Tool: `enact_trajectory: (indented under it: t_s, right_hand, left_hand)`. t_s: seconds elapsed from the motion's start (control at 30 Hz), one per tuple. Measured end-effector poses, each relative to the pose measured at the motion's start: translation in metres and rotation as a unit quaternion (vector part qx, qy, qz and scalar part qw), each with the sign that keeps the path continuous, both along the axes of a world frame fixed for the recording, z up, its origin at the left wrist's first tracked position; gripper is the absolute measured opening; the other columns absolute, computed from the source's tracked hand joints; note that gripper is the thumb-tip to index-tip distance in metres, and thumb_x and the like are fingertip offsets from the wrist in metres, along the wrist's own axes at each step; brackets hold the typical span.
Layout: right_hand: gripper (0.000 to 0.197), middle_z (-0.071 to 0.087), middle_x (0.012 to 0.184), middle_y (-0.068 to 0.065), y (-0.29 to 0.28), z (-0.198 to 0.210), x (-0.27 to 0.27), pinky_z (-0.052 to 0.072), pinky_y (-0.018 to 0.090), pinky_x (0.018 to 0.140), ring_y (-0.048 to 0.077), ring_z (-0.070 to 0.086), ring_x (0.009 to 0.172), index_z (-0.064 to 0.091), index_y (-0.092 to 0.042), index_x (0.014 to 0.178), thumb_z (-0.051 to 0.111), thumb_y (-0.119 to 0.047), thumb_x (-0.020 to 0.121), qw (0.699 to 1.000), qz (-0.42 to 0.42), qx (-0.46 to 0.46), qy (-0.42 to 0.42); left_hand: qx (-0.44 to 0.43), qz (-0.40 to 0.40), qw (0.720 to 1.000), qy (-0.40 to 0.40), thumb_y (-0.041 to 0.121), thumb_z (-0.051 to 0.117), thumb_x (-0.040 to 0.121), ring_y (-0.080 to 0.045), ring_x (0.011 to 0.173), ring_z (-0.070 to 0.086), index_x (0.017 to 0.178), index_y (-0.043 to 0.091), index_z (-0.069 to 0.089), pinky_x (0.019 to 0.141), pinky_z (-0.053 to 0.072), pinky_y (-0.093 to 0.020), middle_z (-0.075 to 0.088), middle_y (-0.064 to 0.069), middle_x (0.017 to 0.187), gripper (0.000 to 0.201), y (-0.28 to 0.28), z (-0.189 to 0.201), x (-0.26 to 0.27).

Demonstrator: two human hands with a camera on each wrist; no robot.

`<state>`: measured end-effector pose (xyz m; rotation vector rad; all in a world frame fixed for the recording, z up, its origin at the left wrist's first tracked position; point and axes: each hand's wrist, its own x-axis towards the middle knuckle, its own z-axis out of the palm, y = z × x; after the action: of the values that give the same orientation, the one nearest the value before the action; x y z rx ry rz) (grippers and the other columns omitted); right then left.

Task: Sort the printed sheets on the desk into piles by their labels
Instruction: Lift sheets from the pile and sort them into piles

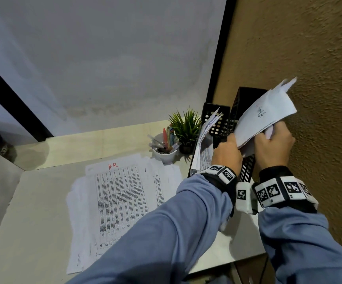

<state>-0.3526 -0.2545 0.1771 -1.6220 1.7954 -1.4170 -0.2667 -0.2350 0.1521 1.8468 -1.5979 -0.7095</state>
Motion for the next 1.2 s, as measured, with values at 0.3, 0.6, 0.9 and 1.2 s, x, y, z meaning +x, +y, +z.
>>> enact_trajectory:
  t_s: [0.3,0.6,0.9,1.2]
  right_hand:
    - [0.012,0.047,0.070,0.012,0.001,-0.003,-0.003,0.020,0.028,0.057,0.023,0.040,0.063,0.042,-0.013,0.083,0.051,-0.005,0.086,0.997,0.027,-0.035,0.068]
    - [0.035,0.062,0.110,0.026,-0.002,-0.018,0.000,0.043,0.032,0.077,0.039,0.059,0.099,0.053,0.003,0.116,0.053,-0.002,0.082,0.992,0.008,0.112,0.062]
    - [0.025,0.063,0.091,0.027,-0.009,-0.016,0.008,0.036,0.033,0.064,0.040,0.056,0.083,0.060,-0.005,0.098,0.044,0.001,0.080,0.988,0.000,0.079,0.136]
    - [0.039,0.065,0.112,0.023,-0.007,-0.036,0.010,0.045,0.033,0.084,0.037,0.060,0.102,0.059,-0.004,0.121,0.048,-0.002,0.083,0.986,0.014,0.149,0.066]
  left_hand:
    - [-0.044,-0.003,0.999,-0.006,0.017,0.043,0.093,-0.043,0.090,0.061,0.120,0.007,0.051,0.068,0.044,-0.041,0.064,-0.025,0.100,0.029,-0.007,-0.005,-0.006]
    - [0.004,0.019,1.000,0.005,0.011,0.043,0.091,-0.042,0.096,0.059,0.116,0.004,0.055,0.074,0.045,-0.043,0.063,-0.025,0.105,0.029,-0.006,-0.029,-0.004]
    - [-0.007,0.023,0.999,0.024,0.006,0.043,0.089,-0.040,0.087,0.060,0.105,0.007,0.066,0.066,0.041,-0.037,0.066,-0.023,0.093,0.028,-0.006,-0.039,0.005]
    - [0.003,-0.004,0.993,0.115,0.007,0.050,0.086,-0.024,0.100,0.064,0.112,0.010,0.065,0.092,0.052,-0.035,0.069,-0.009,0.109,0.030,0.040,-0.044,0.048]
